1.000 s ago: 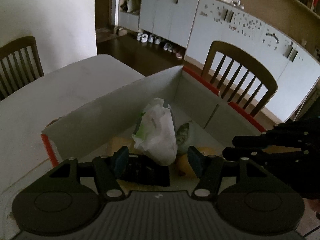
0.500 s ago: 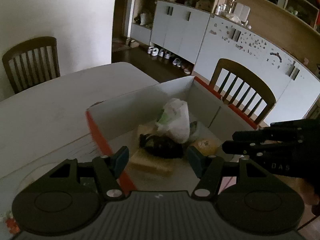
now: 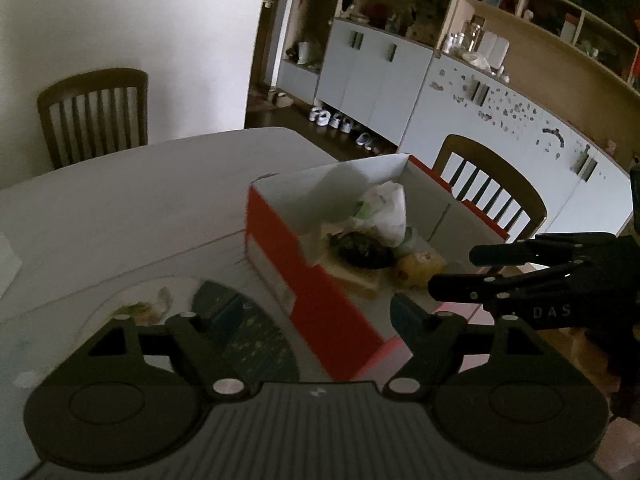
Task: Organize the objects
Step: 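Move both tools back over the remaining table items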
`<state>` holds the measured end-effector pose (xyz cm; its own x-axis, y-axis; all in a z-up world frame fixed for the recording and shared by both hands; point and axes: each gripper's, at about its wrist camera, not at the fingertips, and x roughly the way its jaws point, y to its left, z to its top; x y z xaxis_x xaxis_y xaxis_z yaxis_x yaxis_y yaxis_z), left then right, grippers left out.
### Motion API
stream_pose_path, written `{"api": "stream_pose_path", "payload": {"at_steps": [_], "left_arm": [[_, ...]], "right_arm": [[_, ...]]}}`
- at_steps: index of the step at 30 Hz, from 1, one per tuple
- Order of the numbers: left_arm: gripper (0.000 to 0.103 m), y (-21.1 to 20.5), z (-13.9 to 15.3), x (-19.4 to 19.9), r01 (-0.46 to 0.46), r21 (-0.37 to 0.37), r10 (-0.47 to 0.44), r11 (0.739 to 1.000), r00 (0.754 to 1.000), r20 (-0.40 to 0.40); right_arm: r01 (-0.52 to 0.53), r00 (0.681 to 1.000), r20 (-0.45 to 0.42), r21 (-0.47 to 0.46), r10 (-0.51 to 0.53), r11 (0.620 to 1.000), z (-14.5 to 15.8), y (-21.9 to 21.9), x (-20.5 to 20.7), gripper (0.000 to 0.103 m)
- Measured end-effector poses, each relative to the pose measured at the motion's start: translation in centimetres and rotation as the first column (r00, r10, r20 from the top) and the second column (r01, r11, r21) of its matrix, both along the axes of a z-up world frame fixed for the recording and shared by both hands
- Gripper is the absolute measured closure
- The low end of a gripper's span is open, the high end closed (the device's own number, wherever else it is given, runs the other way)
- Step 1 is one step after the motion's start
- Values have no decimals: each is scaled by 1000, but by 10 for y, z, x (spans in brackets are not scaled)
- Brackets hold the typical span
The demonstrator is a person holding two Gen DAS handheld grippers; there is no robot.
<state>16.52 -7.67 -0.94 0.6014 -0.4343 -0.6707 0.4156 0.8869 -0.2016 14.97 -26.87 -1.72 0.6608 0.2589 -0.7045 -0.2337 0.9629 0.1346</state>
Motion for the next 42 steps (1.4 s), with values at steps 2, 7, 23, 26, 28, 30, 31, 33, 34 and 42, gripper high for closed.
{"api": "stream_pose_path", "payload": {"at_steps": [2, 7, 23, 26, 28, 30, 31, 33, 34, 42], "left_arm": [[22, 13, -1, -5, -14, -1, 14, 1000, 1000, 1], [19, 50, -8, -12, -69, -10, 69, 998, 998, -12], [0, 147, -39, -25, -143, 36, 143, 989, 990, -12], [0, 165, -49, -21, -163, 48, 164, 985, 986, -28], [0, 177, -55, -19, -174, 62, 176, 983, 984, -26], [0, 188, -61, -15, -179, 91, 182, 980, 983, -21], [0, 193, -65, -12, -182, 105, 185, 978, 983, -20], [0, 205, -72, -6, -189, 129, 193, 973, 981, -17], [0, 211, -75, -3, -189, 139, 193, 972, 981, -15], [0, 239, -104, 27, -127, 259, 132, 958, 991, 0]], "right_arm": [[-11, 1000, 2, -1, 11, 1000, 0, 11, -4, 19], [-39, 999, 7, 0, 39, 999, 0, 38, -10, 12], [-127, 991, -39, -14, 126, 992, -15, 126, -13, 10], [-151, 987, -53, -23, 150, 988, -21, 142, -12, 10], [-166, 985, -61, -27, 164, 986, -25, 152, -10, 10], [-179, 982, -69, -30, 177, 983, -29, 162, -8, 10], [-187, 980, -73, -32, 184, 982, -31, 167, -7, 10], [-199, 977, -84, -37, 195, 979, -36, 175, -5, 10], [-207, 975, -90, -39, 203, 978, -38, 179, -4, 10], [-253, 962, -126, -75, 242, 965, -56, 208, 10, 10]]}}
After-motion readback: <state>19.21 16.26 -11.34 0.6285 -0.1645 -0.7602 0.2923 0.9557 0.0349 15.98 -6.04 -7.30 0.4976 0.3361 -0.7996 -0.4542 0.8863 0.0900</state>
